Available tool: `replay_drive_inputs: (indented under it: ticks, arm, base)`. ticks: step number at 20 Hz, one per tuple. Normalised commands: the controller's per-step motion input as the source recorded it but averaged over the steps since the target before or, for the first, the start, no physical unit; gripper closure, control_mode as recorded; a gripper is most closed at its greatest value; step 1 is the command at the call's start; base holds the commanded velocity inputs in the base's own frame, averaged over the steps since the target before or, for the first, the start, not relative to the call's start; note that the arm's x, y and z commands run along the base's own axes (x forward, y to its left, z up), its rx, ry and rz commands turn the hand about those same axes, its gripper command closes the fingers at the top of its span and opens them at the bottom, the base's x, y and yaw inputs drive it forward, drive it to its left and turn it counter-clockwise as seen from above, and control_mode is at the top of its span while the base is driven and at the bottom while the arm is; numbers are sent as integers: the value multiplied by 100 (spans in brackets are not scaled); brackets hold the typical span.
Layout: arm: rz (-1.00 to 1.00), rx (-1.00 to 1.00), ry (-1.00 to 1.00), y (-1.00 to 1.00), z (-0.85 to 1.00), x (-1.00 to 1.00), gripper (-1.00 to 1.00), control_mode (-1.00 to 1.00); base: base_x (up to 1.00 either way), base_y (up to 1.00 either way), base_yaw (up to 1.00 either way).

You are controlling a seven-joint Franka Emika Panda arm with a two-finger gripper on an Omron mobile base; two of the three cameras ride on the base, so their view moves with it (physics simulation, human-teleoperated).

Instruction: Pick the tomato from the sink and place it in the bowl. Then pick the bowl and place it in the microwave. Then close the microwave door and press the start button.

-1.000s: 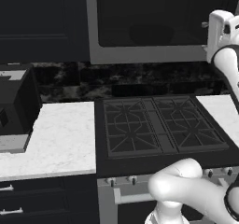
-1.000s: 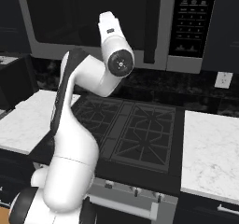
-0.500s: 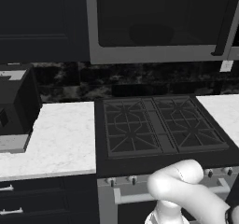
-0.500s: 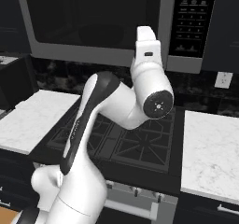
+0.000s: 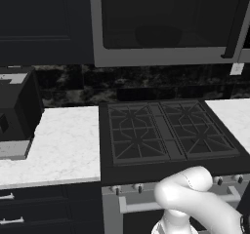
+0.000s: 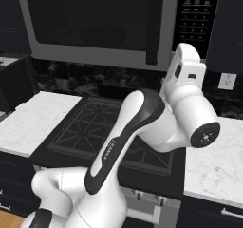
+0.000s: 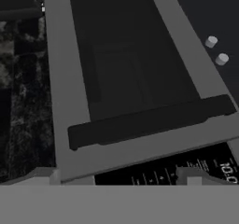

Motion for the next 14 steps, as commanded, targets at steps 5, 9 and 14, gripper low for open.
replay_drive_inputs:
  ticks: [5, 9, 14]
  arm:
    - [16, 11, 0, -46, -19, 0, -100, -100]
    - [16, 7, 0, -23, -2, 3, -100, -100]
    - [9, 2, 3, 0, 0, 18, -100, -100]
  base:
    - [0, 0, 0]
    - [0, 0, 0]
    - [0, 0, 0]
